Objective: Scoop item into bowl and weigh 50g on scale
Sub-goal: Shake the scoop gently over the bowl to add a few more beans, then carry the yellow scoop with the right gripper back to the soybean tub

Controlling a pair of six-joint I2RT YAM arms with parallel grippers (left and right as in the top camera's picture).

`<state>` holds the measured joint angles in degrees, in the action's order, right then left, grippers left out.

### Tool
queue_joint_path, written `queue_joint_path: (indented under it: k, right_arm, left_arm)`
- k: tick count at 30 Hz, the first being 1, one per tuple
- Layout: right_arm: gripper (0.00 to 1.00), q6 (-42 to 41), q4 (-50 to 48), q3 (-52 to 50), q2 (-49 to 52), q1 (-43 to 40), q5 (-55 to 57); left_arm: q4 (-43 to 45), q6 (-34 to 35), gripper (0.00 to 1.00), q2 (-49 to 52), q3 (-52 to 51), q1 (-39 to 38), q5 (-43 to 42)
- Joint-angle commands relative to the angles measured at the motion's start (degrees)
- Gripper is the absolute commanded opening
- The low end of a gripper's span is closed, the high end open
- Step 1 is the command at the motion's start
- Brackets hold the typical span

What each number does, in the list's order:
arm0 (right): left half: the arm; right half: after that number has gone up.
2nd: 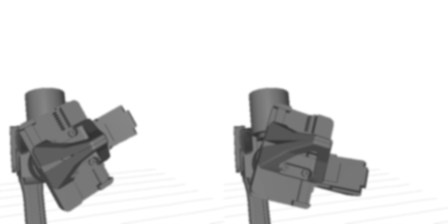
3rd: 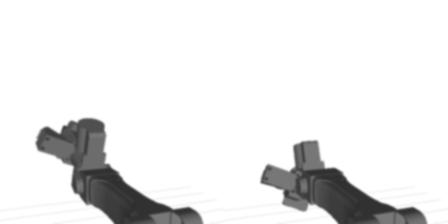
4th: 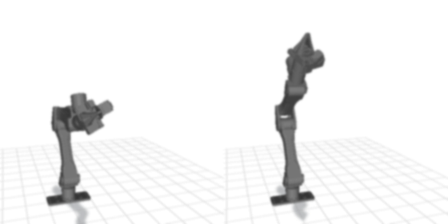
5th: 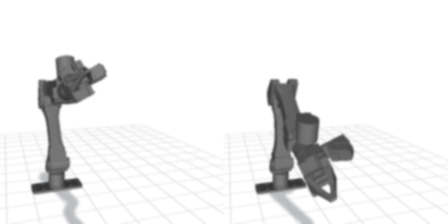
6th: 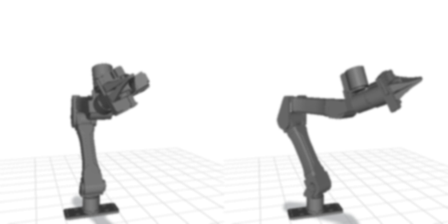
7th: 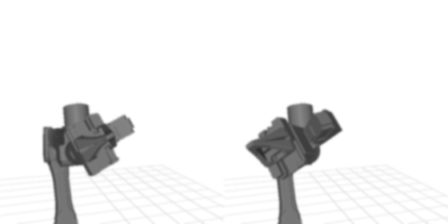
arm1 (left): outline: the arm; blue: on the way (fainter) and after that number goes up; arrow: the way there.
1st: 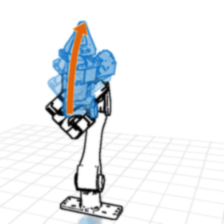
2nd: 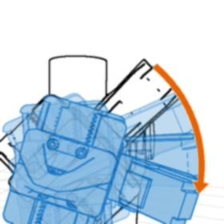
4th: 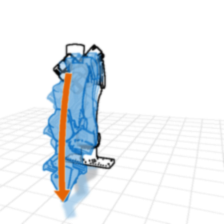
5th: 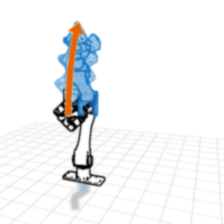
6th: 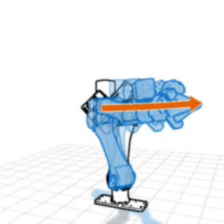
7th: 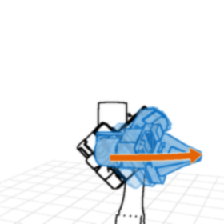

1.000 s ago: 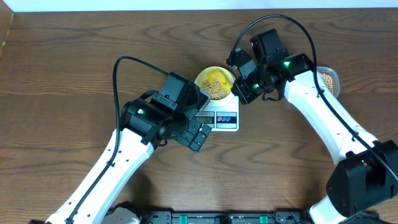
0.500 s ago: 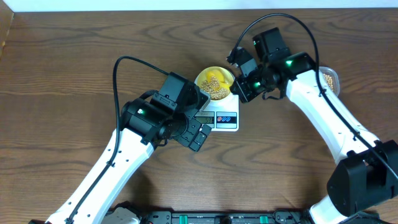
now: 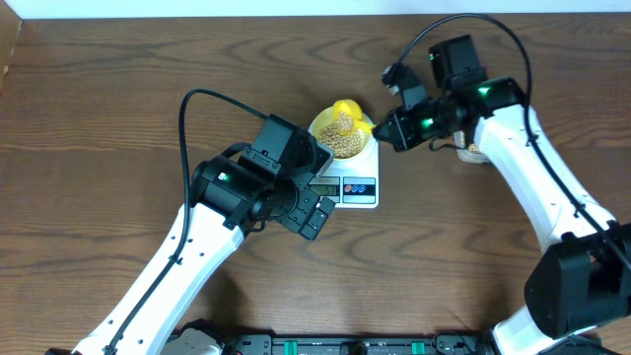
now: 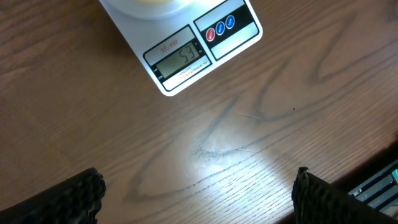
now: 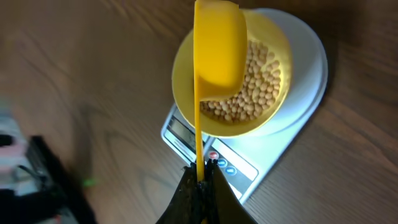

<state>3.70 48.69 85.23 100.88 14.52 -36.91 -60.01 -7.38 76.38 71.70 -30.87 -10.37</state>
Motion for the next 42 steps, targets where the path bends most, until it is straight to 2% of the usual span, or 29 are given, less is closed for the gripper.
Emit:
queue_joint_path:
  k: [1, 6, 11, 23, 31, 42]
  right_arm:
    - [0.01, -3.06, -1.22, 1.46, 0.26, -3.23, -8.96]
    - [0.01, -6.56, -3.72, 1.46, 0.26, -9.22, -17.38]
    - [0.01, -6.67, -3.58, 1.46, 0.26, -15.91, -22.10]
    - [0.01, -5.75, -1.07, 1.46, 0.26, -28.72, -22.23]
    - [0.01, -5.86, -1.01, 1.46, 0.26, -33.62, -25.62]
    - [0.01, -6.45, 3.85, 1.46, 0.24, -35.54, -25.62]
  left_arm:
    - [-0.11, -0.11, 0.98, -0.46, 0.74, -0.07, 0.15]
    - [-0.11, -0.11, 0.98, -0.46, 0.74, -0.07, 0.15]
    - [-0.11, -0.11, 0.98, -0.46, 0.74, -0.07, 0.15]
    - [-0.11, -0.11, 0.98, -0.46, 0.74, -0.07, 0.15]
    - [-0.11, -0.11, 0.98, -0.46, 0.74, -0.07, 0.15]
    - [-0.11, -0.11, 0.98, -0.46, 0.74, -0.07, 0.15]
